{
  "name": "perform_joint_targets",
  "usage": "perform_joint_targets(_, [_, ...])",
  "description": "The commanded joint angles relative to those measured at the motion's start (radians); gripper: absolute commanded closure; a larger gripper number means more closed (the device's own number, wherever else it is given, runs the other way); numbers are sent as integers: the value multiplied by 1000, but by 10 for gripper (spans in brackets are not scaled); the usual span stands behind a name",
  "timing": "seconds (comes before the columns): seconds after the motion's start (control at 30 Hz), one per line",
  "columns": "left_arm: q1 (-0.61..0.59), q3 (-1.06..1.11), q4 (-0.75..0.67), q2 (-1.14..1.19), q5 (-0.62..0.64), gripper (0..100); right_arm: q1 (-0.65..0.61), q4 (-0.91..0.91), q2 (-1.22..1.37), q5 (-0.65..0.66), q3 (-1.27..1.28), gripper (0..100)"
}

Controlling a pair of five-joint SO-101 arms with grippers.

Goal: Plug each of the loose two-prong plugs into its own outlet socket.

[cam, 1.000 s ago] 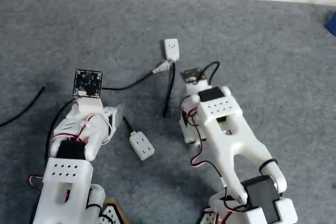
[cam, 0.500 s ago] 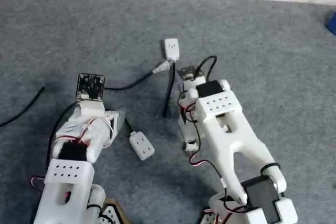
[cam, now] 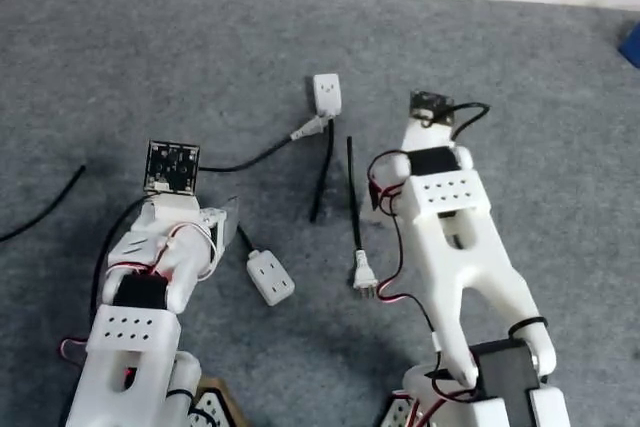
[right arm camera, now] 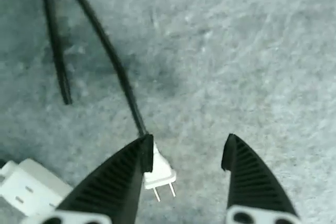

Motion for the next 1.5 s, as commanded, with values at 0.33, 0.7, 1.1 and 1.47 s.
perform_joint_targets(0.33, [5, -42, 219, -306, 5, 764, -41, -320, -131, 153, 220, 800])
perform_joint_targets(0.7, [-68, -305, 678, -375, -124, 762, -56, -306, -125, -166, 239, 926])
perform_joint_targets(1.1, [-246, -341, 724, -378, -196, 764, -203, -127, 18, 74, 219, 885])
perform_joint_targets(1.47, [-288, -335, 687, -386, -229, 765, -171, -166, 87, 97, 174, 885])
